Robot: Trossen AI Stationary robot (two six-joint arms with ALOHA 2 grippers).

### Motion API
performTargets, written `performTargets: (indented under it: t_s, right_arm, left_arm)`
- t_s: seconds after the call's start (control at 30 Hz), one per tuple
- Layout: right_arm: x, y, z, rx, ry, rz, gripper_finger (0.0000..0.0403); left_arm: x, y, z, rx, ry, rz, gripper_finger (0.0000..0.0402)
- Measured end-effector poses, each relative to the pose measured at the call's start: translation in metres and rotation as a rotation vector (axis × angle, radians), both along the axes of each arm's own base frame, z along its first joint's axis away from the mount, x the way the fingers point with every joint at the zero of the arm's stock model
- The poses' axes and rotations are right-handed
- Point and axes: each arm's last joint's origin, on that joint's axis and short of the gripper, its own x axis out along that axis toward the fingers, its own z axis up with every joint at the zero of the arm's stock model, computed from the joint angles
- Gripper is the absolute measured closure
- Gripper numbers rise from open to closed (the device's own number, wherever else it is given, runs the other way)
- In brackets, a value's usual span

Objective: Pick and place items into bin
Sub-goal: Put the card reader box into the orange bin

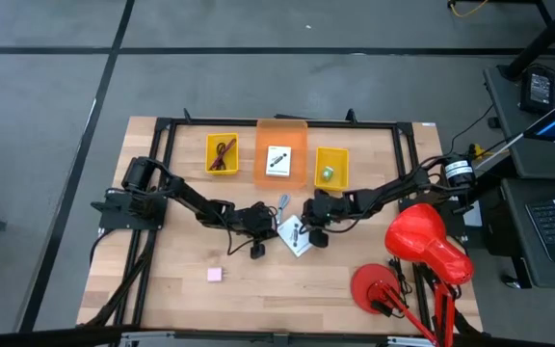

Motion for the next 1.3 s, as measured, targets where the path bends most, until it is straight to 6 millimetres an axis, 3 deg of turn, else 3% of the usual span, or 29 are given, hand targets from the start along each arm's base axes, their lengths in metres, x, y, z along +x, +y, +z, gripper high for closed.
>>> performTargets:
  t_s: [0.27, 0.53, 0.67, 1.1, 1.3]
  right_arm:
    - [0.001, 0.000, 0.007, 0.001, -0.038, 0.002, 0.0403]
    - [0.007, 0.006, 0.042, 0.046, -0.222, 0.069, 0.0403]
    - [0.003, 0.012, 0.034, 0.091, -0.179, 0.145, 0.0403]
    - [0.003, 0.014, 0.034, 0.131, -0.177, 0.148, 0.0403]
    - [0.000, 0.033, 0.035, 0.219, -0.163, 0.281, 0.0403]
  left_arm:
    - [0.000, 0.002, -0.001, -0.004, 0.009, 0.001, 0.0400]
    - [0.001, 0.010, -0.001, -0.018, 0.015, 0.010, 0.0400]
    - [0.002, 0.012, 0.000, 0.015, -0.005, 0.021, 0.0400]
    - [0.003, 0.013, 0.001, -0.010, -0.032, 0.006, 0.0400]
    - [0.003, 0.013, 0.001, -0.013, -0.028, 0.001, 0.0400]
